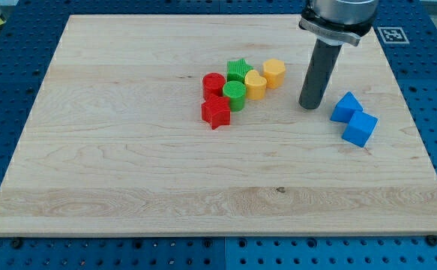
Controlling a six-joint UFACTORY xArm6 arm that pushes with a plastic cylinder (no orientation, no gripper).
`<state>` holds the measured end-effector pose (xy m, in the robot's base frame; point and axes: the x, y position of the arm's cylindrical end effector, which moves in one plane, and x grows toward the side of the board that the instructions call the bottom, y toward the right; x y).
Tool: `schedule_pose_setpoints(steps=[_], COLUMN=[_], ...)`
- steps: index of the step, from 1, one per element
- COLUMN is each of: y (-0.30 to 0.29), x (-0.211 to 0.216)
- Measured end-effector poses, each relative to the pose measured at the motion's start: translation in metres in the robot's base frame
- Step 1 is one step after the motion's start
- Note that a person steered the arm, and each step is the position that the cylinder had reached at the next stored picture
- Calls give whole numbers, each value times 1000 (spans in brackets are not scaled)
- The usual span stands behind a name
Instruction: Move the yellow blocks towards the top right of the board
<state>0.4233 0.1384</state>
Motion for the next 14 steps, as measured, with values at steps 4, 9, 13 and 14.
schedule_pose_setpoints(steps=[4,9,13,14], y=[-81,-110,-79,-89], x=[0,-31,-47,-47])
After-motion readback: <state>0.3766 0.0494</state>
